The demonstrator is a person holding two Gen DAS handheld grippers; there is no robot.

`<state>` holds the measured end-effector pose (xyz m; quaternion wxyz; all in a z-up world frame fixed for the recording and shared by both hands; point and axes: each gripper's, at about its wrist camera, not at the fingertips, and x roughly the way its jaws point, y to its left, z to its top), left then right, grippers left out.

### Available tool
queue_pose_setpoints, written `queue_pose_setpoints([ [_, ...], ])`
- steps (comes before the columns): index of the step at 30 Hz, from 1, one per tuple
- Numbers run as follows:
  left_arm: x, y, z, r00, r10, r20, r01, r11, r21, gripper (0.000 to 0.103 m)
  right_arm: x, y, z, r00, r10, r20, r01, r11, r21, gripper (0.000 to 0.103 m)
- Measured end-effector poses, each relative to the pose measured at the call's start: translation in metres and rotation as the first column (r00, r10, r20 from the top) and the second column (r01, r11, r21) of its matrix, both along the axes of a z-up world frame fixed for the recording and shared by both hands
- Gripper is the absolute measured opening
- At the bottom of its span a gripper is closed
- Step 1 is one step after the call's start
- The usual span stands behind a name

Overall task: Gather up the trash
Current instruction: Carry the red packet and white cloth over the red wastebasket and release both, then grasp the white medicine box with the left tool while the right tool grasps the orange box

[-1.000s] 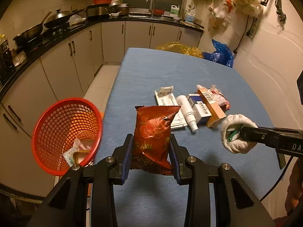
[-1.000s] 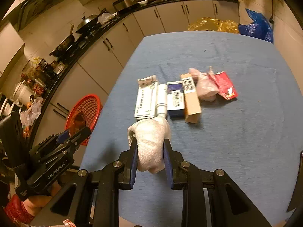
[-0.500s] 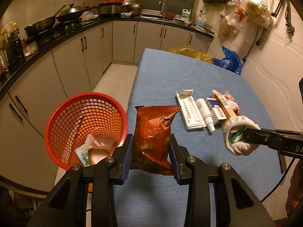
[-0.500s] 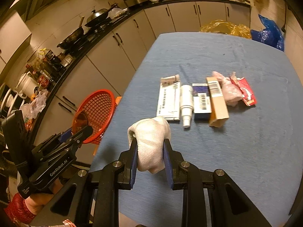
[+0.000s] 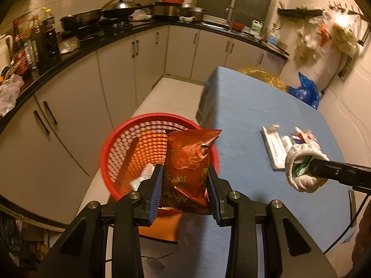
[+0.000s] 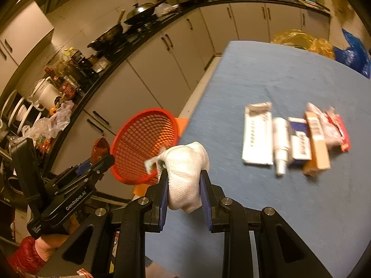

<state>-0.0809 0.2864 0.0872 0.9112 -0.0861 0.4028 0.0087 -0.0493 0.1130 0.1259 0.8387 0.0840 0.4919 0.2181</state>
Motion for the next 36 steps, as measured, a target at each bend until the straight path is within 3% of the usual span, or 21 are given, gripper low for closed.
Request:
queue_pose_setpoints([
  [14, 0.031, 0.047, -0.019, 0.998, 0.008, -0.066, -0.010, 0.999, -0.032, 0.035, 0.053, 0.084, 0.000, 0.997, 0.073, 0.010, -0.072, 0.997, -0.015, 0.027],
  [16, 0.032, 0.051, -0.020, 0.998, 0.010, -0.063, -0.012, 0.999, -0.042, 0.035, 0.060, 0.091, -0.001, 0.997, 0.071, 0.007, -0.071, 0.997, -0.016, 0.032],
  [18, 0.034, 0.054, -0.018, 0.998, 0.012, -0.060, -0.015, 0.999, -0.041, 0.041, 0.065, 0.094, -0.001, 0.998, 0.068, 0.005, -0.068, 0.998, -0.013, 0.038],
  [19, 0.034, 0.055, -0.017, 0.998, 0.018, -0.056, -0.020, 0.999, -0.043, 0.053, 0.067, 0.095, 0.000, 0.998, 0.064, 0.010, -0.063, 0.998, -0.011, 0.041],
  [20, 0.034, 0.057, -0.016, 0.999, 0.020, -0.050, -0.022, 0.999, -0.048, 0.063, 0.067, 0.095, 0.001, 0.998, 0.058, 0.017, -0.058, 0.998, -0.013, 0.046],
  [21, 0.034, 0.059, -0.013, 0.999, 0.026, -0.036, -0.028, 0.998, -0.053, 0.065, 0.068, 0.095, 0.002, 0.998, 0.055, 0.024, -0.055, 0.998, -0.013, 0.049],
  [28, 0.031, 0.067, -0.004, 0.998, 0.059, -0.016, -0.060, 0.996, -0.065, 0.066, 0.053, 0.078, 0.014, 0.998, 0.037, 0.044, -0.037, 0.999, 0.000, 0.050],
  [30, 0.027, 0.068, -0.002, 0.997, 0.071, -0.009, -0.071, 0.994, -0.078, 0.066, 0.044, 0.069, 0.015, 0.998, 0.022, 0.053, -0.022, 1.000, -0.010, 0.059],
  [36, 0.020, 0.050, -0.002, 0.999, 0.043, -0.016, -0.044, 0.995, -0.084, 0.066, 0.024, 0.034, 0.000, 0.999, -0.036, 0.012, 0.036, 0.999, -0.017, 0.061],
])
